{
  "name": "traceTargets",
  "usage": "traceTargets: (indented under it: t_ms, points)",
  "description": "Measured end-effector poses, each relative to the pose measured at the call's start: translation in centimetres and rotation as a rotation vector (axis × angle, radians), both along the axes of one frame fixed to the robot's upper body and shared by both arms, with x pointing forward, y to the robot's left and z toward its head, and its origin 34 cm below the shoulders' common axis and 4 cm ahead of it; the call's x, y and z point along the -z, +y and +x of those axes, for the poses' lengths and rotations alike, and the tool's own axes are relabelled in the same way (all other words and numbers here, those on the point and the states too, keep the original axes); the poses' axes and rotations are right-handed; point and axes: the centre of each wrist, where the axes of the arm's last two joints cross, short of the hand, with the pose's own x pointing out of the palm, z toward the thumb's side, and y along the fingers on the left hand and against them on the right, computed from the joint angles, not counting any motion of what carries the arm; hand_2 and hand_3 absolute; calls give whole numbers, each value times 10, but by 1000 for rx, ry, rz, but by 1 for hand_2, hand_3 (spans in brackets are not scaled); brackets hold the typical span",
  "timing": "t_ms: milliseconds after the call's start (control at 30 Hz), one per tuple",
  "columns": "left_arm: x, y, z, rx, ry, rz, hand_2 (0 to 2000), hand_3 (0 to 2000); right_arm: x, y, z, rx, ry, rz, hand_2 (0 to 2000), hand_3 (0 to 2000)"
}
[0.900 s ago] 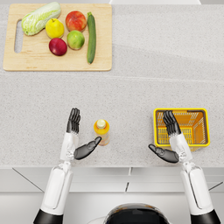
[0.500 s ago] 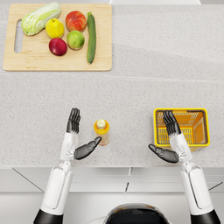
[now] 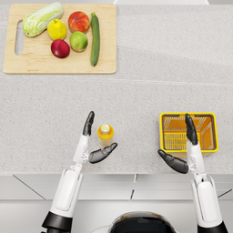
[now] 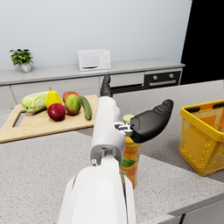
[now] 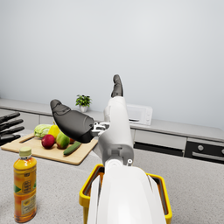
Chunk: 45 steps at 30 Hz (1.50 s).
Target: Pick up the lemon tea and place it into the yellow basket
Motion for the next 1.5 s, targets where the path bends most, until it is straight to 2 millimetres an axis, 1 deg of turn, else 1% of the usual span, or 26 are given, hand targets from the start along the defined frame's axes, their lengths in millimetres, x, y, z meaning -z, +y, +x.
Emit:
traceTargets:
  t_ms: [167, 333, 433, 500, 600, 633, 667, 800, 833, 900, 967, 1033, 1133, 1167, 1200, 1267, 1333, 1400, 1433, 1500]
  points:
    - [42, 0, 17, -38, 157, 43, 0, 0, 3, 6, -3, -9, 3, -16, 0, 0]
    - [80, -8, 27, -43, 305, 77, 0, 0, 9, 15, -1, -37, 26, -12, 0, 0]
    - [93, -13, 32, -44, 362, 89, 0, 0, 14, 20, 1, -51, 46, -10, 0, 0]
    - [99, -14, 34, -49, 387, 89, 0, 0, 8, 22, 2, -56, 23, 6, 0, 0]
    - [105, -17, 38, -57, 418, 88, 0, 0, 4, 24, 2, -59, 10, 18, 0, 0]
    - [106, -17, 38, -58, 425, 87, 1361, 327, 4, 25, 2, -58, 9, 21, 0, 0]
    - [107, -19, 39, -47, 432, 84, 2000, 653, 4, 25, 2, -59, 8, 24, 0, 0]
    - [106, -19, 38, -48, 425, 73, 2000, 1960, 7, 29, 3, -70, 20, 30, 0, 0]
    - [105, -20, 37, -35, 416, 66, 2000, 2000, 7, 30, 4, -73, 23, 32, 0, 0]
    - [95, -21, 36, -1, 380, 43, 2000, 2000, 10, 33, 5, -81, 37, 34, 0, 0]
    - [77, -23, 37, 34, 315, 13, 2000, 2000, 17, 38, 8, -95, 66, 33, 0, 0]
    - [50, -27, 37, 68, 215, -17, 2000, 2000, 27, 47, 11, -121, 108, 24, 0, 0]
    - [0, -39, 35, 123, 34, -64, 2000, 2000, 40, 59, 14, -156, 162, 16, 0, 0]
    - [-17, -44, 32, 143, -28, -80, 2000, 2000, 43, 62, 16, -161, 173, 16, 0, 0]
    - [-33, -50, 29, 167, -86, -94, 2000, 2000, 45, 63, 18, -143, 168, -19, 0, 0]
    - [-57, -65, 19, 226, -176, -113, 2000, 2000, 47, 69, 24, -127, 162, -60, 0, 0]
    - [-68, -81, 9, 291, -223, -121, 2000, 2000, 48, 76, 30, -129, 162, -78, 0, 0]
    - [-71, -97, -1, 358, -237, -114, 2000, 2000, 47, 85, 36, -172, 158, -97, 0, 0]
    - [-72, -102, -6, 380, -241, -105, 2000, 2000, 47, 88, 38, -219, 158, -118, 0, 0]
    - [-72, -101, -7, 375, -246, -77, 2000, 2000, 50, 89, 44, -276, 168, -162, 0, 0]
